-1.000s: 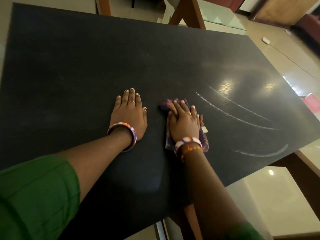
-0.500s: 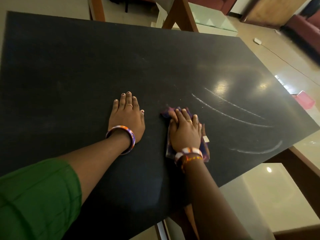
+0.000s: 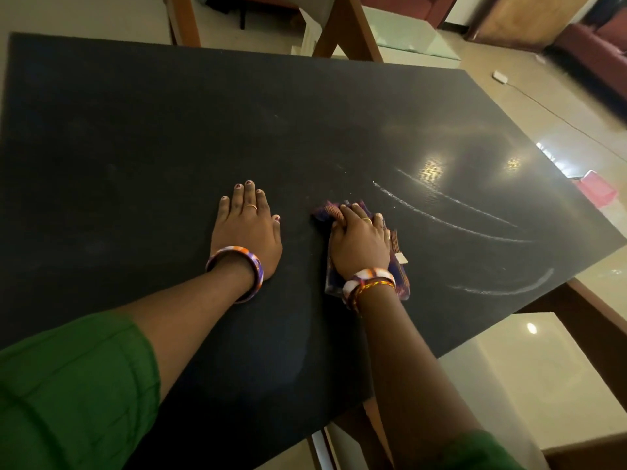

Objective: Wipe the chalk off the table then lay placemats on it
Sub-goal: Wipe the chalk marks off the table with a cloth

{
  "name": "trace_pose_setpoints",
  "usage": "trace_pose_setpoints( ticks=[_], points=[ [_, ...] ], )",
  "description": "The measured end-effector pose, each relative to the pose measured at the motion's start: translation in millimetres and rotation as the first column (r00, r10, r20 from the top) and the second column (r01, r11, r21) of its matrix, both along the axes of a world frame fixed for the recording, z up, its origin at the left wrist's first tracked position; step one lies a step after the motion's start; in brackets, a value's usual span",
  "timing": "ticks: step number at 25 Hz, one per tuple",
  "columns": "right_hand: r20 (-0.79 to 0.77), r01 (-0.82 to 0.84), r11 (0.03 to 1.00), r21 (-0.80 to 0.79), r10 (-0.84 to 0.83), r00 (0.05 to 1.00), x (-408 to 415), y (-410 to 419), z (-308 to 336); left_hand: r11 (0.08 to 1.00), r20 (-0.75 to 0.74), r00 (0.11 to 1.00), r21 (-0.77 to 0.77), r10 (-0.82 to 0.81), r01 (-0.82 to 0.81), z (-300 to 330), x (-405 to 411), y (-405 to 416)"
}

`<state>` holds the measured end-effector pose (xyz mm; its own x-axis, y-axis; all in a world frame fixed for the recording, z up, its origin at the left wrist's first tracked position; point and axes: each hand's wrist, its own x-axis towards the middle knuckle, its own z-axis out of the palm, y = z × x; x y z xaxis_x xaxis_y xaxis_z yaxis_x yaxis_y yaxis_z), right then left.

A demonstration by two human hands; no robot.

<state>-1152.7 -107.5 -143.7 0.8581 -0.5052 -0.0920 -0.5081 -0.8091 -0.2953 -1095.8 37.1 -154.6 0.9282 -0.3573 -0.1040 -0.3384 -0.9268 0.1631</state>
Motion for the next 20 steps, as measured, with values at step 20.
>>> trace_pose_setpoints(
  ticks=[20],
  points=[
    [0.027,0.035,0.997,-0.064,-0.034,0.999,37,-23,-9,1.0,0.017,1.0,0.0,0.008,-0.008,-4,-2,0]
  ],
)
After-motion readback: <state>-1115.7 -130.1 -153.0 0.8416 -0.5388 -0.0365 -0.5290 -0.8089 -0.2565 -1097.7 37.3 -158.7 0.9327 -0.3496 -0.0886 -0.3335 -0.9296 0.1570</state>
